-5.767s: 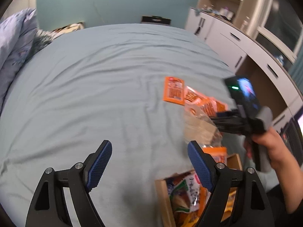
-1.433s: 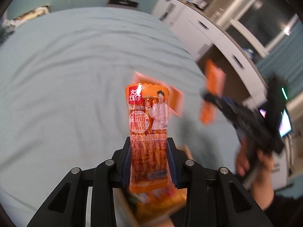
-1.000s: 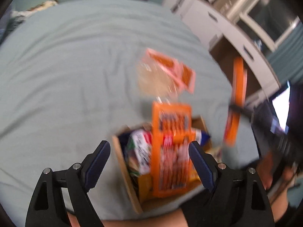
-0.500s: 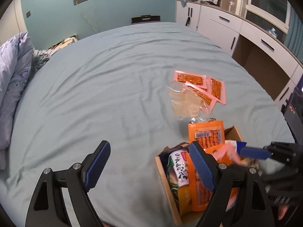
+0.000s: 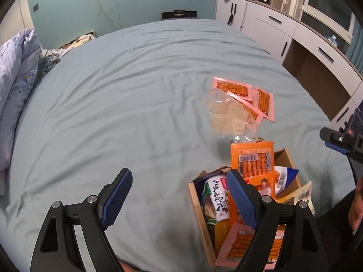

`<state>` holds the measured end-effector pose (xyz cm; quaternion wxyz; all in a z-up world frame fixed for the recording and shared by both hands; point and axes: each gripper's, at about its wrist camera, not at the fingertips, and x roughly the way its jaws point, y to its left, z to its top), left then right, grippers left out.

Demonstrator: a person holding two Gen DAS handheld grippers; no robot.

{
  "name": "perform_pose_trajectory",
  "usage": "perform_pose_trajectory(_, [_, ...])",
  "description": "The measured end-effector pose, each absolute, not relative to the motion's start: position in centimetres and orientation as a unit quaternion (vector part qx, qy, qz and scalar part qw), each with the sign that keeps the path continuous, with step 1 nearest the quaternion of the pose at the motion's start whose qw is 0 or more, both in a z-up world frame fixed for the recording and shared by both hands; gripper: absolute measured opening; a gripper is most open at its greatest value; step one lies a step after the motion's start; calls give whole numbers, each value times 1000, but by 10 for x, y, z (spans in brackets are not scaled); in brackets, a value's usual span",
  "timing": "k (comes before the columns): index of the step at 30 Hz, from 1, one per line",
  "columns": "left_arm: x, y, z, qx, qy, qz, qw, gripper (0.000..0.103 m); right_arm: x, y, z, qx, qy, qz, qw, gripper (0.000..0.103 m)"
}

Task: Organize snacks
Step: 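Drop the orange pack into the box with the left tool while the right tool drops the pink pack in, then move the right tool to the pink packs and grasp one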

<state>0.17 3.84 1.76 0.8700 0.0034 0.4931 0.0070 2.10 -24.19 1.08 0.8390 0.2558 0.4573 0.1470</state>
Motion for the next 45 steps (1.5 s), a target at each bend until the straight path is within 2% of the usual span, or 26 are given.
perform_pose_trajectory(12, [4,46,24,-6,471,36,881,86,19,-201,25,119,461,135,869,66])
perform_pose_trajectory(18, [13,56,18,-27,483,48,874,86,56,-209,18,111,480,107,864,66])
perform_pose_trajectory(24, [19,63,18,-40,482,51,874,86,98,-230,-10,183,525,62,829,66])
perform_pose_trajectory(31, [27,67,12,-49,489,47,869,86,147,-203,-41,176,571,89,797,66])
perform_pose_trajectory(39, [38,73,3,-63,500,45,863,86,167,-99,-39,-24,527,155,835,66])
perform_pose_trajectory(45, [46,78,-7,-61,510,53,856,86,173,-42,-72,-125,514,189,827,68])
